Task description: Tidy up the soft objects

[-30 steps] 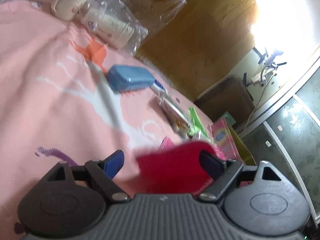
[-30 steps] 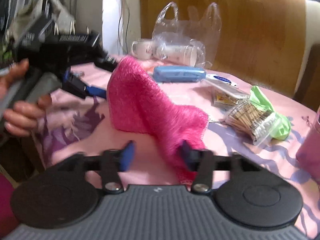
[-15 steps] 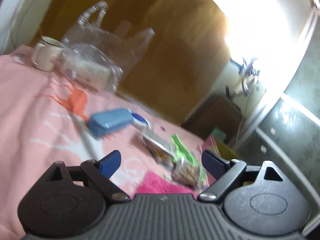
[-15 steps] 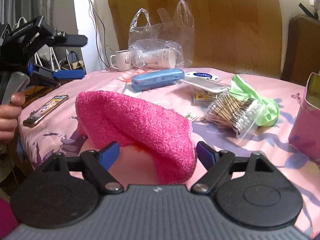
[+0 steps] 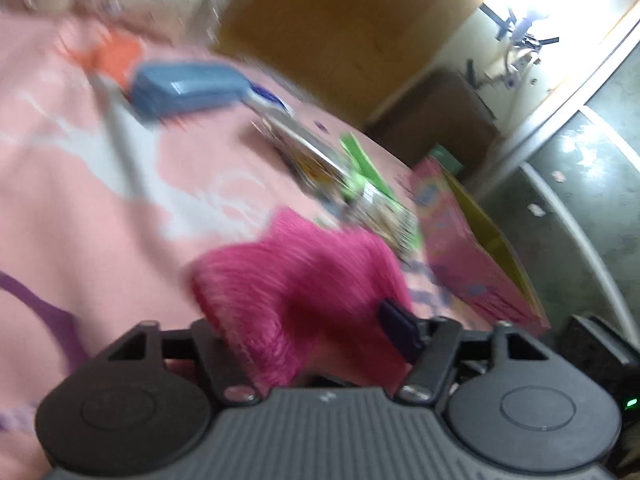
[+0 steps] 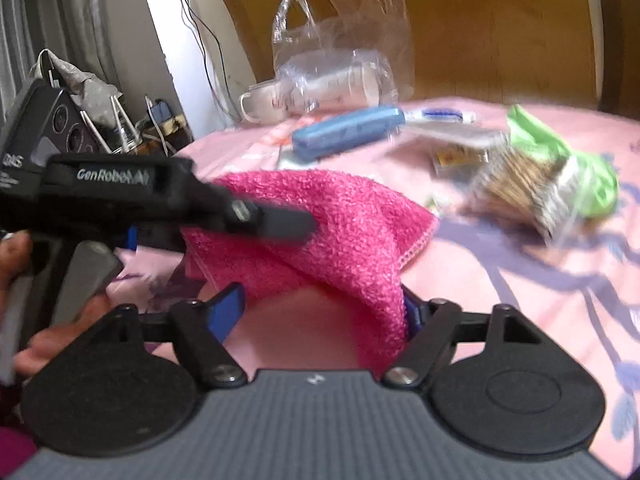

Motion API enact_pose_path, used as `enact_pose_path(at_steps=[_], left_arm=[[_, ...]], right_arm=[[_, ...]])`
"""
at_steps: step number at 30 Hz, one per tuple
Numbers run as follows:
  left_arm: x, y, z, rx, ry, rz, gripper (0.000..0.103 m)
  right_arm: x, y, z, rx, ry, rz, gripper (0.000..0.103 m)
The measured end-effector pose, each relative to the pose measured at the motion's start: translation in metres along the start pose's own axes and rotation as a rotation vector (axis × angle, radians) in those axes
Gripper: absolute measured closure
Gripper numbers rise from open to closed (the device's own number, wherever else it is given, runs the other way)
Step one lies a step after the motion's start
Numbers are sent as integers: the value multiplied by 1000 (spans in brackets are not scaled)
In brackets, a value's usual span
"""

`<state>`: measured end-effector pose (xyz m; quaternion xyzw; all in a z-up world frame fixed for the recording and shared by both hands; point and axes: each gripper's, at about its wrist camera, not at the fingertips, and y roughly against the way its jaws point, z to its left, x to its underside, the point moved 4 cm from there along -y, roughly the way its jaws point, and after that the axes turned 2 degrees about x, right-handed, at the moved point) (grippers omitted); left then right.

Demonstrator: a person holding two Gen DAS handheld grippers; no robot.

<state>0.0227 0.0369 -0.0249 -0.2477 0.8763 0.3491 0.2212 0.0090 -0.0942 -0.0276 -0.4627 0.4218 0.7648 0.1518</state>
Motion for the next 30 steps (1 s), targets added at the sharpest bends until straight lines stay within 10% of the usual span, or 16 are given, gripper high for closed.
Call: enact_pose_path(at_steps=[4,18,21,25,30], left_arm=[[-6,-7,-27,40,-71,-11,46],[-56,-126,-227,418,-426,33,44],[-53,-176,-249,379,-444,72,35],[-41,-217,-255,121,-524,33,22],[-38,-188,-233,75,-545,-62,16]], right_arm=[[-4,-7,16,-28,34,1,71],[-37,131,-76,507,97,-481,71],[-36,143,-122,607,40,-473,68],[-26,138,-194,801,-64,-344,47],[-1,167,-248,934,-285,-355,25]])
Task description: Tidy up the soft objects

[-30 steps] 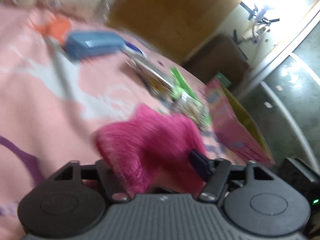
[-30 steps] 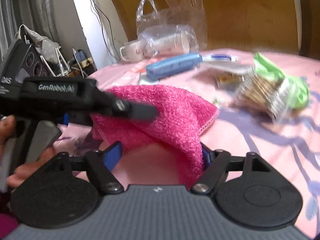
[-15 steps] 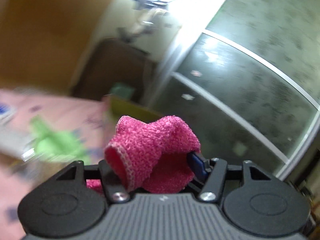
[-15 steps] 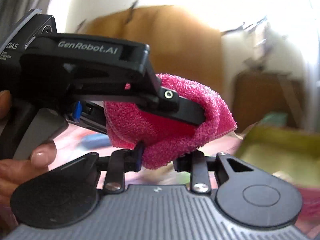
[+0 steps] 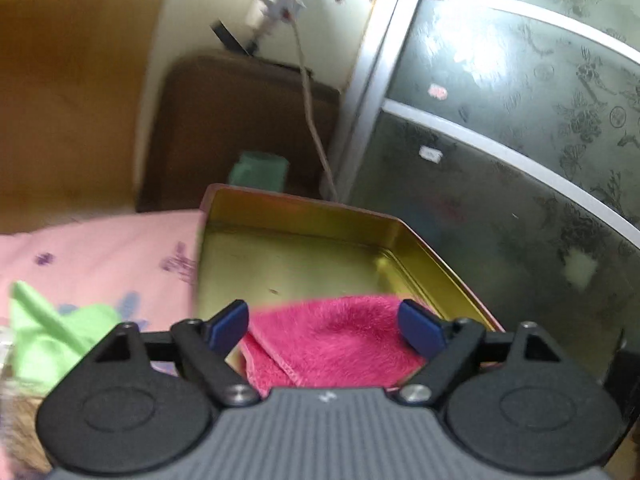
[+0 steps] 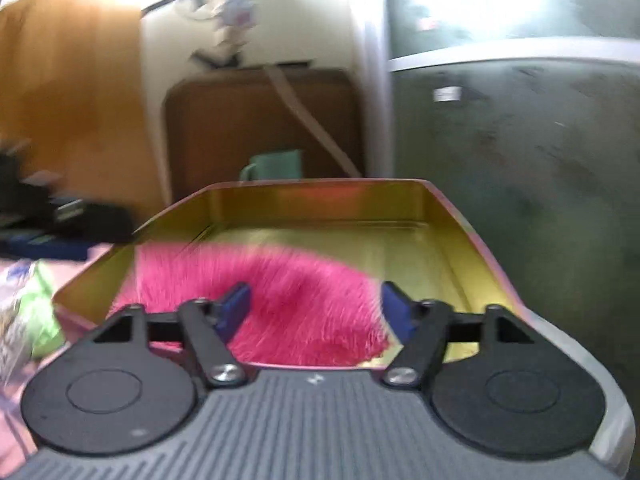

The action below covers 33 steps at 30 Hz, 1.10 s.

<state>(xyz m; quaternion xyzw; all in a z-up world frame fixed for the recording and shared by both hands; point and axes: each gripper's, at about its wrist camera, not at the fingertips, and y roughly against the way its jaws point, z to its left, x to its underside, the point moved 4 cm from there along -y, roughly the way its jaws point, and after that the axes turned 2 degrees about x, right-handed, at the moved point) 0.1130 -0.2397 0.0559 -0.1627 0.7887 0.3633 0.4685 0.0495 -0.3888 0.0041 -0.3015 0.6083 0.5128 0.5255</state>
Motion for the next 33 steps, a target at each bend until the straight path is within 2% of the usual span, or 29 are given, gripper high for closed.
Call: enact_pose_path(at_steps=[3,5,8,10,13,15,17,20,22,25,26,28,33], left_arm=[[-1,36,28,-30,54,-47,16],[3,62,53,-54,108,-77,16],[17,102,94,-157,170,-108,16],[31,128,123,-255,202,-104,16],[58,156,158,-352,250,-87,16],[75,170,177,-377,286,-73,16],[90,178,195,-400,338,-64,16],[105,184,209,-391,386,-58,16],[106,183,212,-378,388,-68,16],[106,184,211,-349,397,-70,16],[106,183,211,-341,396,-69,16],[104,180,209,-316,394,-68,16],[105,177,203,-227,431,-55,16]], right_arm=[[2,15,-17,8,-63,-53,26],[4,33,-12,-12,-94,-107,26],[1,53,5,-63,-104,-191,26],[-2,66,29,-149,-89,-207,28],[0,77,72,-353,-40,-147,37],[8,76,107,-495,0,-54,41],[21,71,142,-584,49,48,41],[37,53,180,-600,116,164,41],[43,39,191,-602,100,235,44],[50,22,196,-599,45,322,58],[51,21,197,-600,36,331,70],[55,22,205,-602,44,327,78],[56,33,209,-624,44,329,81]])
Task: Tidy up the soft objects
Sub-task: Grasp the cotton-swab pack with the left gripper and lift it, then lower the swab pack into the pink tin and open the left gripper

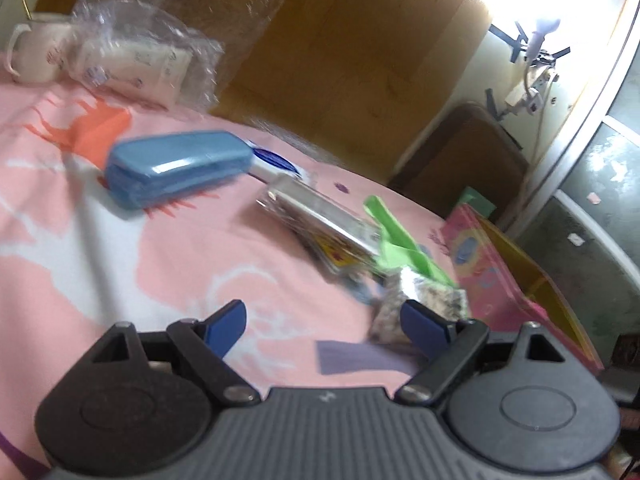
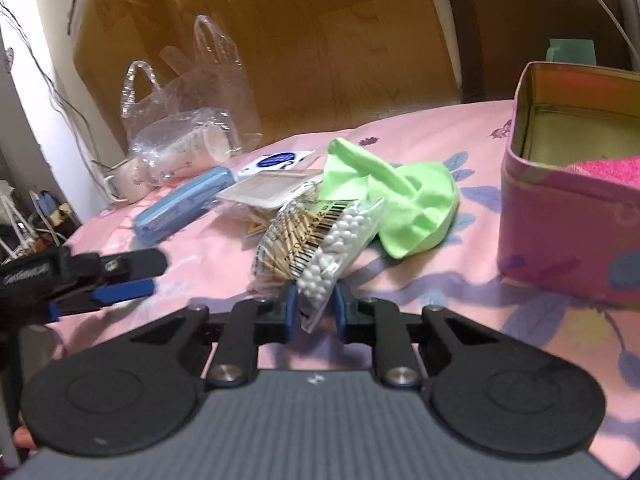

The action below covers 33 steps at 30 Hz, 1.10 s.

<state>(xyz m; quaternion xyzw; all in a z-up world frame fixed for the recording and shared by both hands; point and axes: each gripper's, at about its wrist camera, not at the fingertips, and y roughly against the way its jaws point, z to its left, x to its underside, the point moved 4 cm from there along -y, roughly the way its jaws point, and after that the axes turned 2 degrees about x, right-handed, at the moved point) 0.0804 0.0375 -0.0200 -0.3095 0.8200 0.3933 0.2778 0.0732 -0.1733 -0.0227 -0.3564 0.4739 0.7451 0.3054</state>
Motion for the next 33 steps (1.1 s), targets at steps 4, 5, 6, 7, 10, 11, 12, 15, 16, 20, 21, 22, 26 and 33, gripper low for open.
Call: enact_pose_path(at_steps=[4,5,6,7,10,11,12,15,16,20,21,22,26,33], left_arm=[[6,-6,-18,111,1,62,12],[9,-8,-25,136,-13,83,12],[13,-12,-35,162,-32,112,12],[17,-15,-42,175,-47,134,12],[34,-26,-60,186,-80,207,20],[38,-27,-66,179,-102,198,30],[43,-29,-73,189,-124,219,42],[48,-33,-83,195,-116,239,47],[46,-33,-87,205,-114,236,47],[26,-34,-117,272,-139,205,48],[19,-38,-128,286,-164,196,48],[15,-42,-141,298,-191,185,48],[2,-69,-196,364,-282,162,48],[14,-137,-288,449,-342,233,48]], right_arm=[[11,22,5,-75,-38,8,82],[16,28,5,-81,-42,8,81],[22,34,6,-81,-45,7,81],[27,40,5,-81,-50,8,82],[42,54,2,-80,-60,5,81],[46,58,2,-73,-55,-2,81],[48,61,2,-68,-46,-10,81],[52,63,2,-59,-37,-18,81],[52,63,2,-50,-30,-25,81],[41,76,-9,-48,-26,-107,82],[36,82,-11,-36,-15,-141,82],[31,87,-15,-21,-3,-172,82],[7,106,-35,84,33,-295,81],[-17,134,-103,270,-37,-410,81]])
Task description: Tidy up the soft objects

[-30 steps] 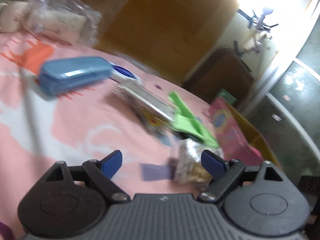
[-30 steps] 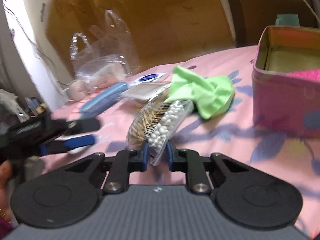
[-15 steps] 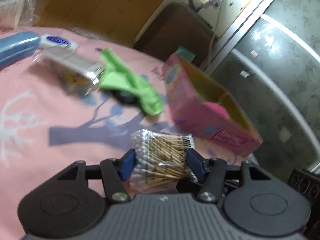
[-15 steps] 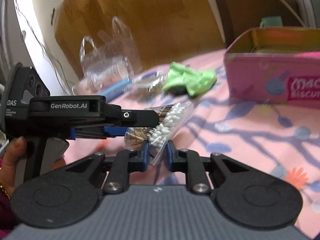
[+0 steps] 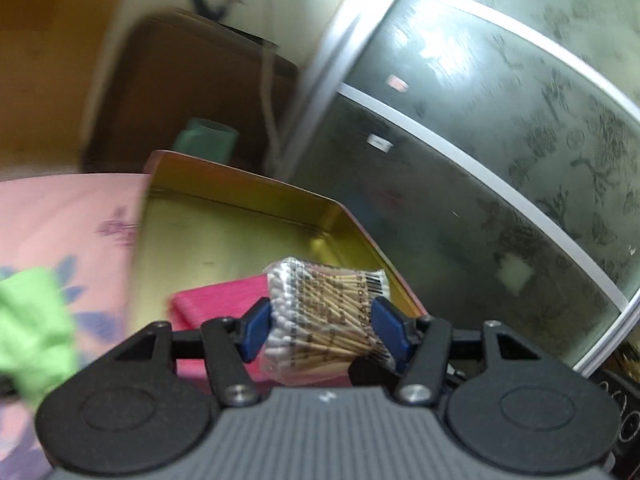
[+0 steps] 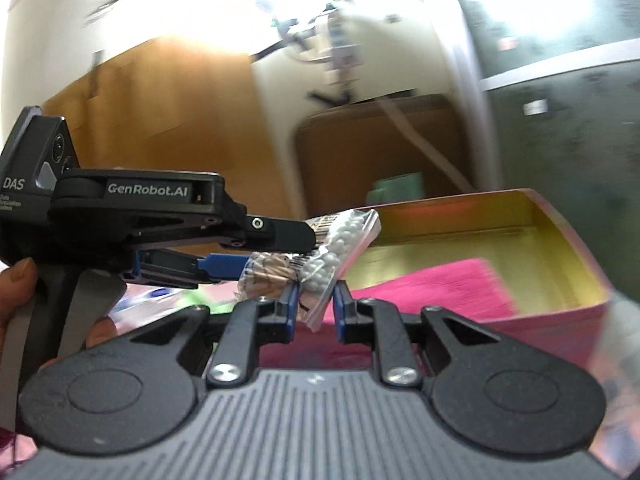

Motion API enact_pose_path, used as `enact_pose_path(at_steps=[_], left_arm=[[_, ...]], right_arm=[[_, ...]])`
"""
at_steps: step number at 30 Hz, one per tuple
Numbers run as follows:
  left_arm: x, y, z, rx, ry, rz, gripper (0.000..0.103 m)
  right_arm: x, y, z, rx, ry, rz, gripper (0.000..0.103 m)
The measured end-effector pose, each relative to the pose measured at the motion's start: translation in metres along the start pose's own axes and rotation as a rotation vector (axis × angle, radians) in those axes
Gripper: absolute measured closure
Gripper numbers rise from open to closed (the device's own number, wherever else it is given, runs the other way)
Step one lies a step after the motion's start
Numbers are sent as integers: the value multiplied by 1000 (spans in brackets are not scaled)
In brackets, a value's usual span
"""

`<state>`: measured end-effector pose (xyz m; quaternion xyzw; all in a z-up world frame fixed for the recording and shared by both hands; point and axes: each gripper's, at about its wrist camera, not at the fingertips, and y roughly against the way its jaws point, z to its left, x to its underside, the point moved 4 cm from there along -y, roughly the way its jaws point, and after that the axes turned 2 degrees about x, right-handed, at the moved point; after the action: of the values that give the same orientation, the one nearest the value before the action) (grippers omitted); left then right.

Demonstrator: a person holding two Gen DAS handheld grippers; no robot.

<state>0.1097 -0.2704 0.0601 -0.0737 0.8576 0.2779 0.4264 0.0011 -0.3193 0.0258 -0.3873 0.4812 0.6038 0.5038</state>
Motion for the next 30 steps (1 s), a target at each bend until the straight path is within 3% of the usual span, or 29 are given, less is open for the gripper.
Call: enact_pose_path(at_steps=[4,6,8,10,15,20,22,27,30], left_arm=[[1,-46,-24,19,-19,41,47],[5,-63,-32,1,-46,68,45],[11,-71,-37,-22,-68,83,45],[16,-66,-38,-23,-83,78,45],[20,-27,-31,-56,-101,23,45],[38,41,-5,-100,-121,-33,37],[53,73,18,-150,-111,-42,37],[85,144,97,-359,20,-54,37],[96,181,143,-527,95,-92,37]], right_arm=[[-4,2,-43,111,2,-19,81],[-3,0,-60,187,15,-22,76],[-3,-3,-76,281,33,-19,56],[0,-4,-90,378,50,-23,49],[6,15,-99,414,-4,-109,50],[9,27,-68,332,-39,-150,50],[10,25,-46,268,-22,-140,49],[21,8,17,70,74,-46,50],[30,-10,55,-51,123,45,50]])
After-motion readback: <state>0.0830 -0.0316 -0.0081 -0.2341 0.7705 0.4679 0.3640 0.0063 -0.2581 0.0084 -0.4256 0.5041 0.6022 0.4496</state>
